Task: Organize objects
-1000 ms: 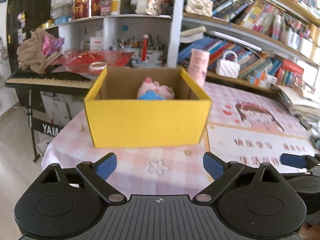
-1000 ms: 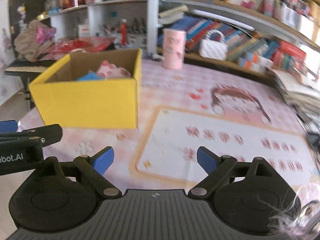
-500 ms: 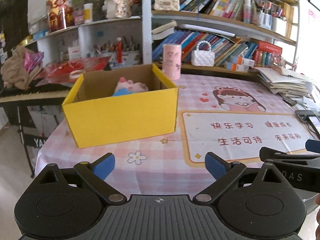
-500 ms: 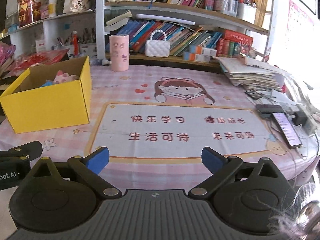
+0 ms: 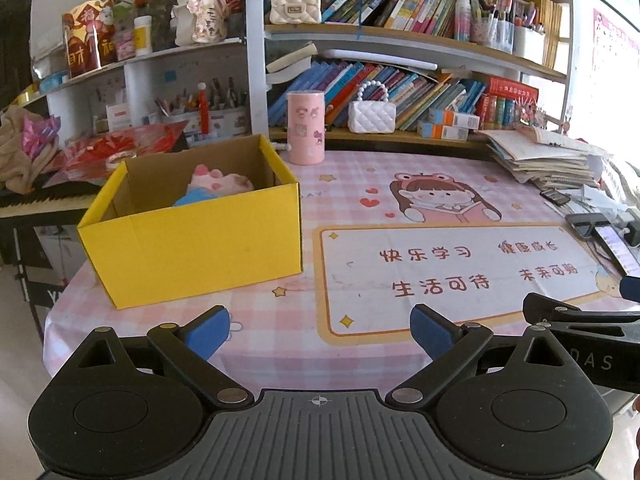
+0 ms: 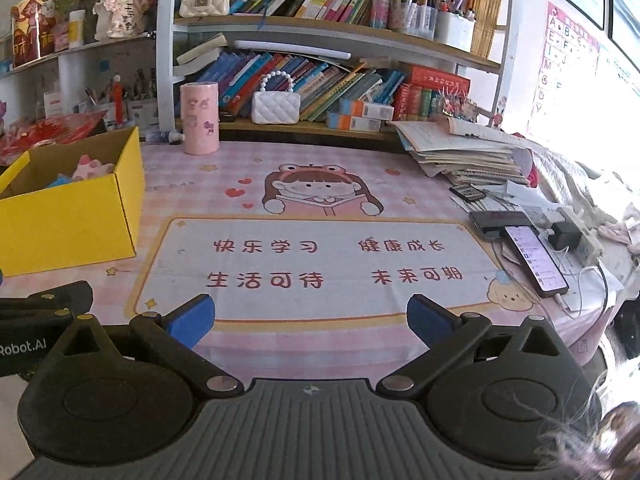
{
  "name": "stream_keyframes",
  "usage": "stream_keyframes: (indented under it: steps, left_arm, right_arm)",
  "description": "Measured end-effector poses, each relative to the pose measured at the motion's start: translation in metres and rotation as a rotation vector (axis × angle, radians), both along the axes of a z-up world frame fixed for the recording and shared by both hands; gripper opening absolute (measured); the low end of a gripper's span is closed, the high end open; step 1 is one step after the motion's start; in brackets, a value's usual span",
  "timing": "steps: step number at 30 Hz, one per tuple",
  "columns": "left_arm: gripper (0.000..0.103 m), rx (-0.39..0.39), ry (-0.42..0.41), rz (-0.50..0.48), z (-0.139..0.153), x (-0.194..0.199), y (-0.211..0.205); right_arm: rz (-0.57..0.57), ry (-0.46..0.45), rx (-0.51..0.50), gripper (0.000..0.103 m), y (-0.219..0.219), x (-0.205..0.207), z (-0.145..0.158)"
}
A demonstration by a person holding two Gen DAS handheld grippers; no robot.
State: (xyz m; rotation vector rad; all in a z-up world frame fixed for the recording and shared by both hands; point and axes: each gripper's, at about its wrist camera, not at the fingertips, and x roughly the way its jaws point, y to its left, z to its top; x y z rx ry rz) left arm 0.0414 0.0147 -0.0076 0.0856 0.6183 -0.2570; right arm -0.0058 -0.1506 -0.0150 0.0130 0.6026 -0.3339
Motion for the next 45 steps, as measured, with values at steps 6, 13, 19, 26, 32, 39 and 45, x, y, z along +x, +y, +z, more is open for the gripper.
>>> stream_keyframes:
  steps: [6,13,19,26,32,39,45]
  left_arm:
    - [0.098,0.012,0.026,0.033,-0.002,0.002,-0.005]
    - [0.098,0.033,0.036,0.046,-0.003,-0.001,-0.011]
    - [0.099,0.041,0.027,0.052,-0.001,-0.007,-0.013]
    - [0.103,0.047,0.038,0.086,-0.001,-0.011,-0.012]
    - [0.103,0.047,0.037,0.086,0.0,-0.017,-0.013]
    - [0.103,0.047,0.04,0.075,0.0,-0.019,-0.016]
    - [0.103,0.048,0.045,0.066,0.0,-0.02,-0.018]
  right_arm:
    - [0.009,0.019,-0.006,0.103,-0.003,0.001,-0.003]
    - [0.011,0.026,-0.003,0.103,-0.006,-0.001,-0.003]
    - [0.009,0.03,0.003,0.103,-0.008,-0.004,-0.004]
    - [0.011,0.029,0.006,0.103,-0.008,-0.006,-0.004]
    - [0.004,0.029,0.01,0.103,-0.007,-0.011,-0.005]
    - [-0.006,0.028,0.009,0.103,-0.008,-0.017,-0.004]
    - [-0.015,0.032,0.01,0.103,-0.012,-0.018,-0.004]
